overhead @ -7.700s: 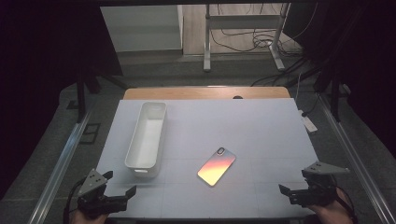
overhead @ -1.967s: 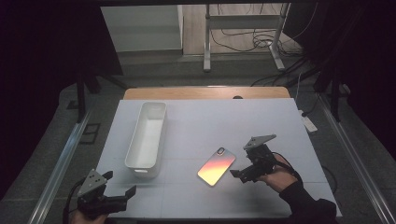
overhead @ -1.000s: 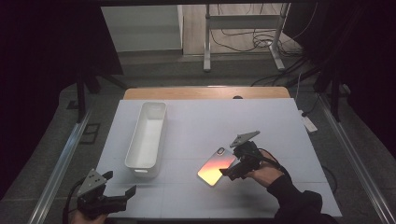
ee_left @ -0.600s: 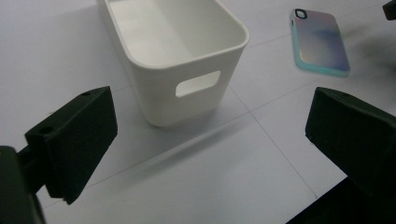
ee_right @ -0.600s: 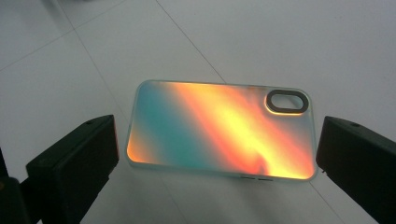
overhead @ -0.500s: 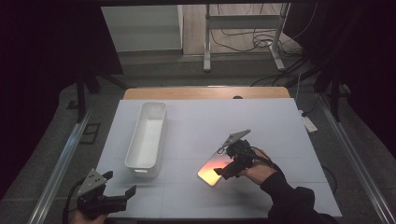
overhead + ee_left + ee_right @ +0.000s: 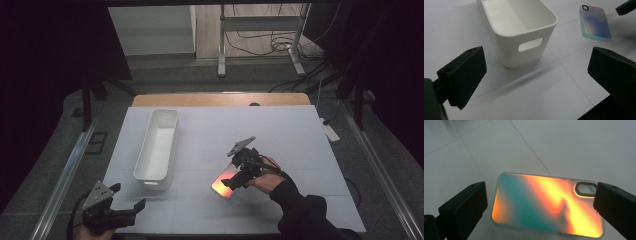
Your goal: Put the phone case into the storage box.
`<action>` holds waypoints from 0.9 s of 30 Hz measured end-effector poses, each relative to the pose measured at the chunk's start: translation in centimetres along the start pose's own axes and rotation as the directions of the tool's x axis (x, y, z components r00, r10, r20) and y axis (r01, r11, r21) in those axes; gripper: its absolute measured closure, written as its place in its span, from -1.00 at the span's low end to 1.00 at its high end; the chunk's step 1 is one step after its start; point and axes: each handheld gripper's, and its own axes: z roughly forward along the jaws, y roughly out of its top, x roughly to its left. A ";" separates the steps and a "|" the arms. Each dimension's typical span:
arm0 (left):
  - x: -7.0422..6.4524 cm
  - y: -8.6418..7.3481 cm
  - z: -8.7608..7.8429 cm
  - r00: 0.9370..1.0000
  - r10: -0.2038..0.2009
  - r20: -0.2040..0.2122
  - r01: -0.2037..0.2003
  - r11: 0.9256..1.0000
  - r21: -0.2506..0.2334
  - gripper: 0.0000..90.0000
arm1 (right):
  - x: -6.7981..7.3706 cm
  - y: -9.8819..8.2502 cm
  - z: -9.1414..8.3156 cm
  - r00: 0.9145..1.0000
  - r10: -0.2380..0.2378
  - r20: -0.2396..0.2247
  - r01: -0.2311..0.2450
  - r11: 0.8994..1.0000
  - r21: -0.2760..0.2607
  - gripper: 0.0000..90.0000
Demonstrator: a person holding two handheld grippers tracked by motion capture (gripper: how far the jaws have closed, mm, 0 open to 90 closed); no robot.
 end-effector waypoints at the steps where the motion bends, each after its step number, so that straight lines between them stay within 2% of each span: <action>1: 0.0 0.0 0.0 1.000 0.000 0.000 0.000 1.000 0.000 -0.94 | 0.0 0.0 0.0 1.000 0.000 0.000 0.000 1.000 0.000 -1.00; 7: 0.0 0.0 0.0 1.000 0.000 0.001 0.000 1.000 0.001 -0.94 | -0.1 0.2 0.5 1.000 0.014 -0.009 -0.014 1.000 0.021 -1.00; 9: 0.0 0.0 0.0 1.000 0.000 0.001 0.000 1.000 0.000 -0.94 | -0.1 0.2 0.6 1.000 0.019 -0.009 -0.019 0.999 0.034 -0.91; 10: 0.0 0.0 0.0 1.000 0.000 0.001 0.000 1.000 0.000 -0.94 | 0.0 0.1 0.6 1.000 0.012 -0.004 -0.012 0.999 0.043 -0.74; 12: 0.0 0.0 0.0 1.000 0.000 0.002 0.000 1.000 0.000 -0.94 | 0.1 0.1 0.7 1.000 0.019 0.010 -0.020 0.998 0.052 -0.54; 13: 0.0 0.0 0.0 1.000 0.000 0.002 0.000 1.000 0.000 -0.94 | 0.1 0.1 0.7 1.000 0.019 0.010 -0.020 0.998 0.052 -0.54; 15: 0.0 0.0 0.0 1.000 0.000 0.002 0.000 1.000 0.000 -0.94 | 0.1 0.1 0.6 1.000 0.011 0.024 -0.013 0.998 0.056 -0.30; 16: 0.0 0.0 0.0 1.000 0.001 0.002 -0.001 1.000 0.000 -0.94 | 0.1 0.0 0.6 1.000 0.008 0.027 -0.009 0.998 0.064 -0.10; 17: 0.0 0.0 0.0 1.000 0.001 0.002 -0.001 1.000 0.000 -0.94 | 0.1 0.0 0.6 1.000 0.008 0.027 -0.009 0.998 0.064 -0.10; 20: 0.0 0.0 0.0 1.000 0.000 0.002 0.000 1.000 0.000 -0.94 | 0.0 -0.1 0.8 1.000 -0.006 0.022 0.004 0.997 0.074 0.19; 22: 0.0 0.0 0.0 1.000 0.000 0.004 0.000 1.000 0.000 -0.94 | -0.1 -0.3 0.9 1.000 -0.021 0.004 0.021 0.997 0.078 0.45; 27: 0.0 0.0 0.0 1.000 0.001 0.004 -0.001 1.000 0.001 -0.94 | -0.2 -0.5 1.4 0.999 -0.036 -0.021 0.038 0.993 0.109 0.93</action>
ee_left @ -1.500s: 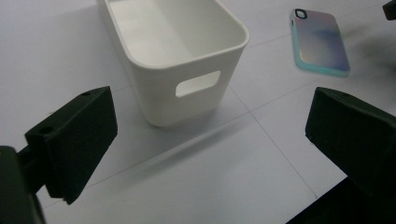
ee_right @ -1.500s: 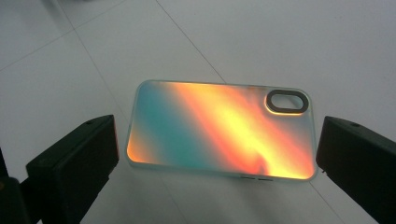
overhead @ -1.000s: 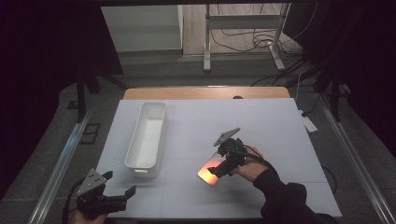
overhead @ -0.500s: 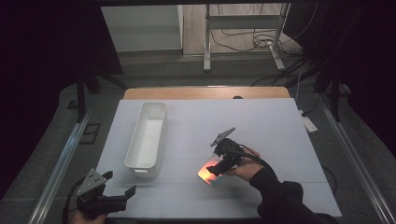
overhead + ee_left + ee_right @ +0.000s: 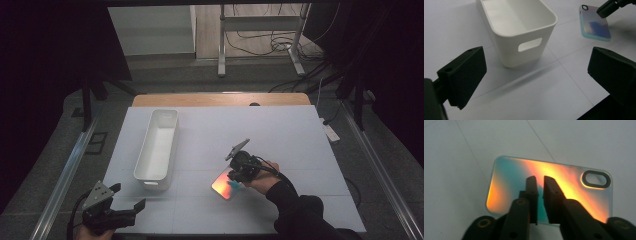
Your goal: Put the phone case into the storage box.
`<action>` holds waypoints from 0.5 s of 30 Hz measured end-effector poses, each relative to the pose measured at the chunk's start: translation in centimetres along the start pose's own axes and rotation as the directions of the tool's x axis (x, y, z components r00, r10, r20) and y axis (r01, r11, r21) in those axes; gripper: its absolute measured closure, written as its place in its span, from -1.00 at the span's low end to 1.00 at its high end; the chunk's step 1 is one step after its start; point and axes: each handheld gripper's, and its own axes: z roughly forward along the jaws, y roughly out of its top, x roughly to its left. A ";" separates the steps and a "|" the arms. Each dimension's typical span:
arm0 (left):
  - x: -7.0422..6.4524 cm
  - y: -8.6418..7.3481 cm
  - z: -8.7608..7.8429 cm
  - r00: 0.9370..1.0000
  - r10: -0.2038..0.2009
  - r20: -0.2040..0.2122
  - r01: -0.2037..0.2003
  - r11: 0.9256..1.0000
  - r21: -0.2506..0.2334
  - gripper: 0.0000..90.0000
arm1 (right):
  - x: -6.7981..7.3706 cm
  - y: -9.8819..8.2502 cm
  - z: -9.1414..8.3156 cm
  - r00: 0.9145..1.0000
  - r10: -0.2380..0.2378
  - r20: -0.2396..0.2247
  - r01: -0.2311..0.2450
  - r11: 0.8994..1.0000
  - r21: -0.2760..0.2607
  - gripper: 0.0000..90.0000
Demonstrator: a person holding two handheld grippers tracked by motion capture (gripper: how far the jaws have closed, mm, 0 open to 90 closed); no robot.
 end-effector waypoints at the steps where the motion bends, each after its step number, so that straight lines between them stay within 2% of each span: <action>1: 0.0 0.0 0.0 1.000 0.000 0.000 0.000 1.000 0.000 -0.94 | -0.1 0.0 0.0 1.000 -0.002 -0.006 0.002 1.000 0.005 0.99; 6: 0.0 0.0 0.0 1.000 0.001 0.000 -0.001 1.000 -0.001 -0.94 | -0.2 0.0 0.2 1.000 -0.015 -0.024 0.015 1.000 0.021 0.99; 11: 0.0 0.0 0.0 1.000 0.001 0.001 -0.001 1.000 0.001 -0.94 | 0.0 0.2 0.5 0.999 -0.026 -0.025 0.026 1.000 0.010 0.99; 15: 0.0 0.0 0.0 1.000 0.001 0.001 -0.001 1.000 0.001 -0.94 | 0.3 0.9 1.1 0.998 -0.026 -0.051 0.026 1.000 -0.007 0.99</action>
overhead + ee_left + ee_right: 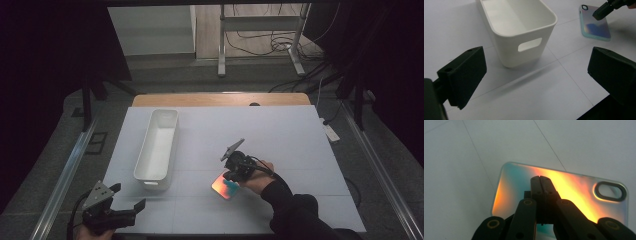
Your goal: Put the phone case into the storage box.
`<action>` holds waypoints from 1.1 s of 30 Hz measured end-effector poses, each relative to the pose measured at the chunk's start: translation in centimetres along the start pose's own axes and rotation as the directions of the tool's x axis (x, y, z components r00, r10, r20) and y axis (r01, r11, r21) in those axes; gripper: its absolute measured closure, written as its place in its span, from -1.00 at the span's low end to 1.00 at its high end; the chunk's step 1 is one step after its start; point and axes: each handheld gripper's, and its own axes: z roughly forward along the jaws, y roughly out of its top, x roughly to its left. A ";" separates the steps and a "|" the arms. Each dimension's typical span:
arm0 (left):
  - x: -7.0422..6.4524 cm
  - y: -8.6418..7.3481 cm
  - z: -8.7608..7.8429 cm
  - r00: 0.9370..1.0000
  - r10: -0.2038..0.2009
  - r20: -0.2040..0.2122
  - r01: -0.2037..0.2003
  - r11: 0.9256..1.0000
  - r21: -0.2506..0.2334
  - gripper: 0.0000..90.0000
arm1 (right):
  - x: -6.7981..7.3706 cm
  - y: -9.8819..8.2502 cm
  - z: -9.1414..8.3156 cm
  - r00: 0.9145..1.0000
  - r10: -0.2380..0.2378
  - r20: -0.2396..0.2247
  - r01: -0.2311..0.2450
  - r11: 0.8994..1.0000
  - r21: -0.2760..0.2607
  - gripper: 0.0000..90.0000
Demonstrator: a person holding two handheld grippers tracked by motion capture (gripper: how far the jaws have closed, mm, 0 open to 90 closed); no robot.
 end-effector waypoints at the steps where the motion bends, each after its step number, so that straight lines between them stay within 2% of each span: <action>1: 0.0 0.0 0.0 1.000 0.000 0.000 0.000 1.000 0.000 -0.94 | 0.0 0.0 0.0 1.000 0.000 0.000 0.000 1.000 0.000 0.99; 4: 0.0 0.0 0.0 1.000 0.000 0.000 0.000 1.000 0.000 -0.93 | 0.2 0.5 0.4 1.000 0.004 -0.026 -0.005 1.000 -0.007 0.99; 12: 0.0 0.0 0.0 1.000 0.001 -0.001 -0.001 1.000 0.001 -0.93 | 0.6 1.5 1.7 0.999 0.004 -0.041 -0.005 1.000 -0.021 0.99; 33: 0.0 0.0 0.0 1.000 0.003 -0.003 -0.003 1.000 0.004 -0.93 | 2.5 3.3 4.2 0.998 -0.041 -0.046 0.042 0.999 0.008 0.99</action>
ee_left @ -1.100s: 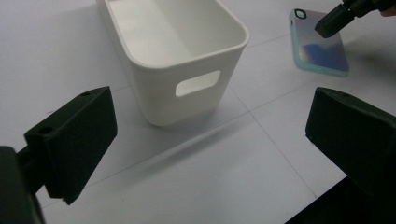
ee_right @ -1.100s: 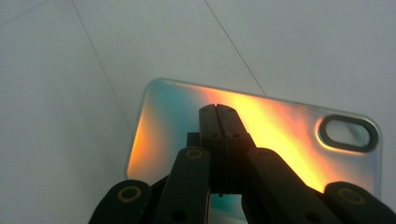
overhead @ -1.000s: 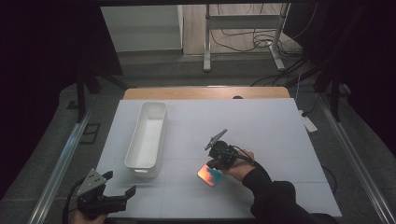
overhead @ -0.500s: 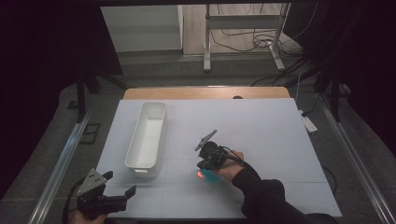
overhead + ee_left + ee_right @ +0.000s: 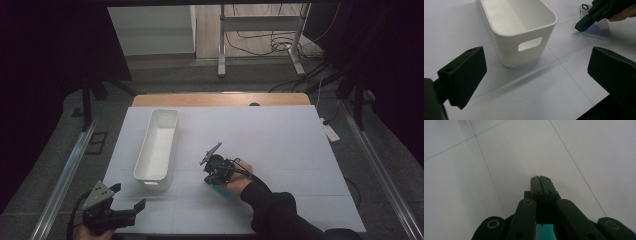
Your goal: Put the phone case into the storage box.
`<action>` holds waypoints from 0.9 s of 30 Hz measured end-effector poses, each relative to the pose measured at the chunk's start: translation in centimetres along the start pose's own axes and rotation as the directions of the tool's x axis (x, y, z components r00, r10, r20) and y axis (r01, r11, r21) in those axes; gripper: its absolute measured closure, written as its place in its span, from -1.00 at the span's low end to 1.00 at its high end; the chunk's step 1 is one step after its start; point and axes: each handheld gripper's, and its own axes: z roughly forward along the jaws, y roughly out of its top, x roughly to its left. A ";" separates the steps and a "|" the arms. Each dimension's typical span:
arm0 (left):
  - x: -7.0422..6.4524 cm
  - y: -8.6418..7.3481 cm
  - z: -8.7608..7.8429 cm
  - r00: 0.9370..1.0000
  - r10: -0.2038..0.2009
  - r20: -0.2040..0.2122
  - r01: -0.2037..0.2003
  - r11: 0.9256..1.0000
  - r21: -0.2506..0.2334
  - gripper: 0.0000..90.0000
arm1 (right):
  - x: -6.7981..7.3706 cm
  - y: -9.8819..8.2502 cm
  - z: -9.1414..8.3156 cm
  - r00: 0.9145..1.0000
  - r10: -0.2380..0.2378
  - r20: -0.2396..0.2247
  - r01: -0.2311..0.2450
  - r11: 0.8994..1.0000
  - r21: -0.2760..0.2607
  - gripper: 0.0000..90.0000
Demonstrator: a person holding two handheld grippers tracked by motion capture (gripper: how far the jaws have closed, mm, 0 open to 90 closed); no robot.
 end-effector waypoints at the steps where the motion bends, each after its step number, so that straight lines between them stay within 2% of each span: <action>1: 0.0 0.0 0.0 1.000 0.000 0.000 0.000 1.000 0.000 -0.93 | 0.0 0.0 0.0 1.000 0.000 -0.005 0.000 1.000 0.004 0.99; 11: 0.0 0.0 0.0 1.000 0.000 0.000 0.000 1.000 0.001 -0.93 | 0.1 -0.4 0.1 1.000 -0.007 -0.007 0.007 1.000 0.021 0.99; 27: 0.0 0.0 0.0 1.000 0.000 -0.001 0.000 1.000 0.002 -0.93 | 0.4 -2.2 -0.9 1.000 0.001 -0.015 0.000 1.000 0.028 0.99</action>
